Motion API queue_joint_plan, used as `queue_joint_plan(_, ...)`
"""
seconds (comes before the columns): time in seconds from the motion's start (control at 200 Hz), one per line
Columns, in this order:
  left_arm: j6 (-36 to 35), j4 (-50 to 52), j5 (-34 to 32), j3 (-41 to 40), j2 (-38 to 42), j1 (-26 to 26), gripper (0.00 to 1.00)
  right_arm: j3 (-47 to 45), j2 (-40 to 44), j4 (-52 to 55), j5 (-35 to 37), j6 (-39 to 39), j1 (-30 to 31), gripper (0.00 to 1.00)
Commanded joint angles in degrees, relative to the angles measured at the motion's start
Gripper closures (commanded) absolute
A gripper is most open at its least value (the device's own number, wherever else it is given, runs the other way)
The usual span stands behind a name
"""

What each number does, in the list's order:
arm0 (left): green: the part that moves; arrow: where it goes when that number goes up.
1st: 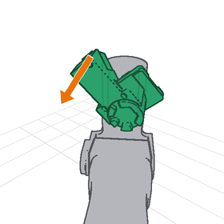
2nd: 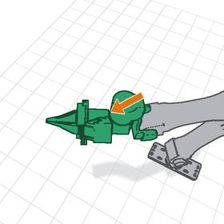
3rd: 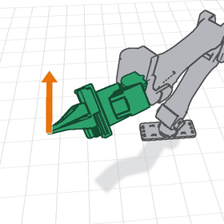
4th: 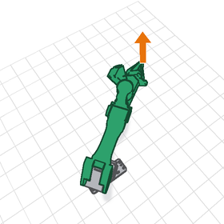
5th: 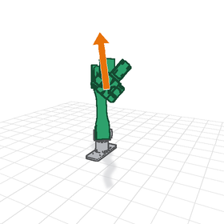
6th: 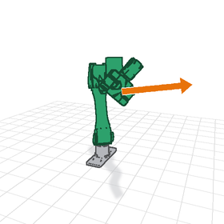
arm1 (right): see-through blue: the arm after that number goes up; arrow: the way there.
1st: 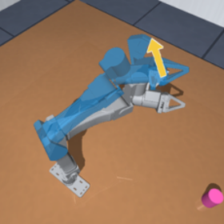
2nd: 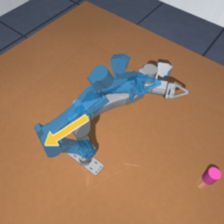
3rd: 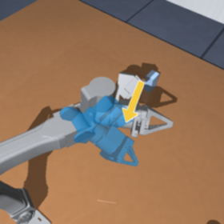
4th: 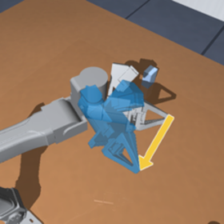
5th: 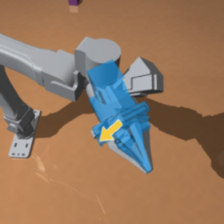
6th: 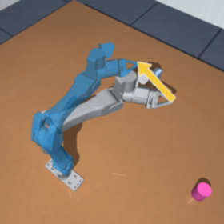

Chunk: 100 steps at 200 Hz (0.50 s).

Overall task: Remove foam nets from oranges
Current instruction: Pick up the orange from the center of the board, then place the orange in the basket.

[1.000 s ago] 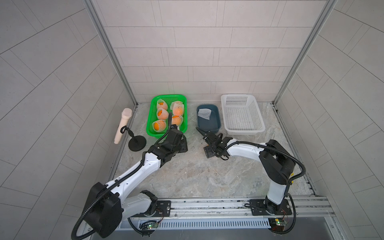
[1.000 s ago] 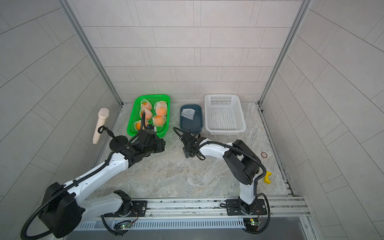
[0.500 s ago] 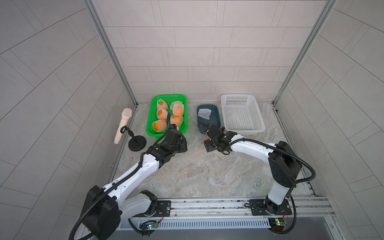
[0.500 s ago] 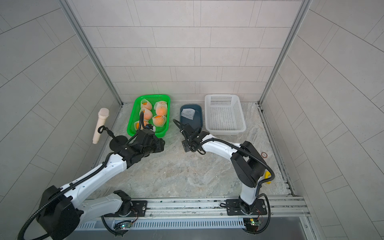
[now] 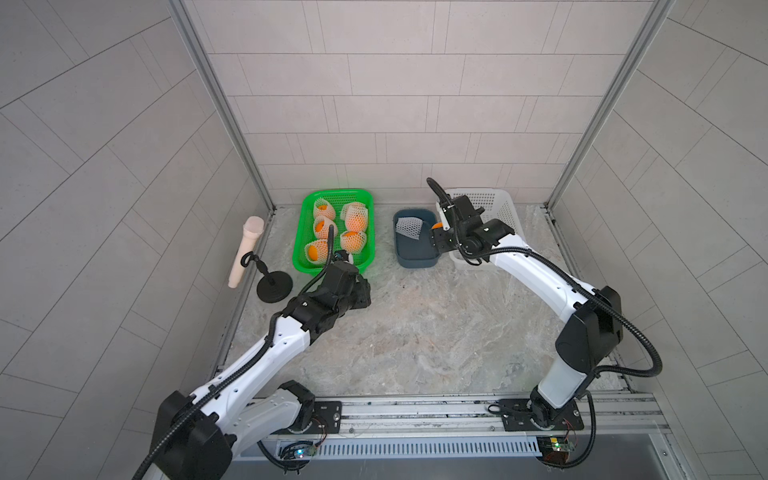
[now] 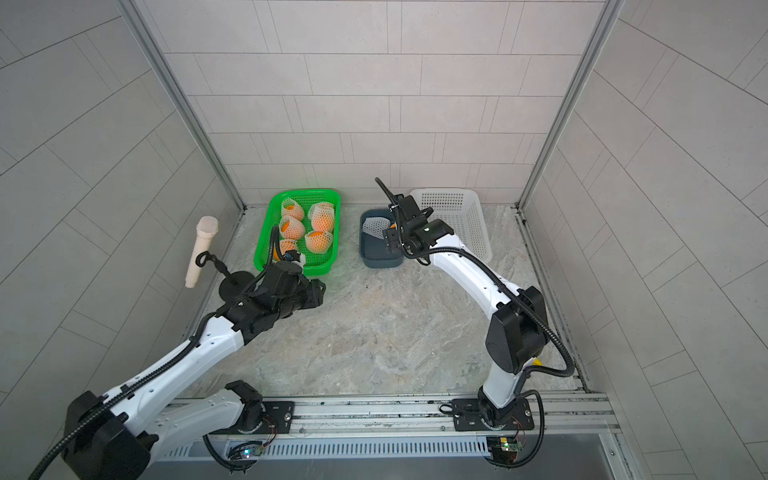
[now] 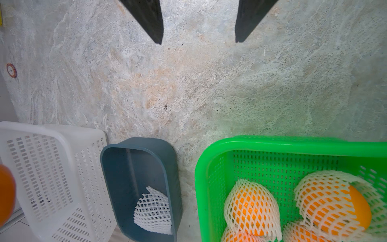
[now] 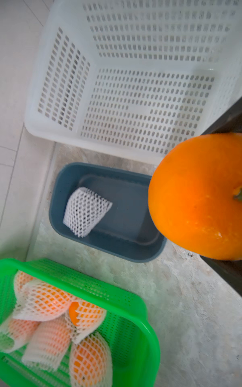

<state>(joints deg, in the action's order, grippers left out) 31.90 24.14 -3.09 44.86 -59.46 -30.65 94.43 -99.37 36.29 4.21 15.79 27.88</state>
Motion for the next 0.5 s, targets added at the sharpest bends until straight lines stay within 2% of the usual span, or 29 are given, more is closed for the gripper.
queue_joint_plan(0.0,0.0,1.93,-0.32,-0.56,1.66,0.11,0.41,4.17,-3.35,3.42,0.7,-2.55,-2.25,0.33)
queue_joint_plan(0.495,0.95,5.93,-0.07,-1.68,7.15,-0.2,0.4,36.2,-28.06,13.9,1.17,-4.98,-11.71,0.33)
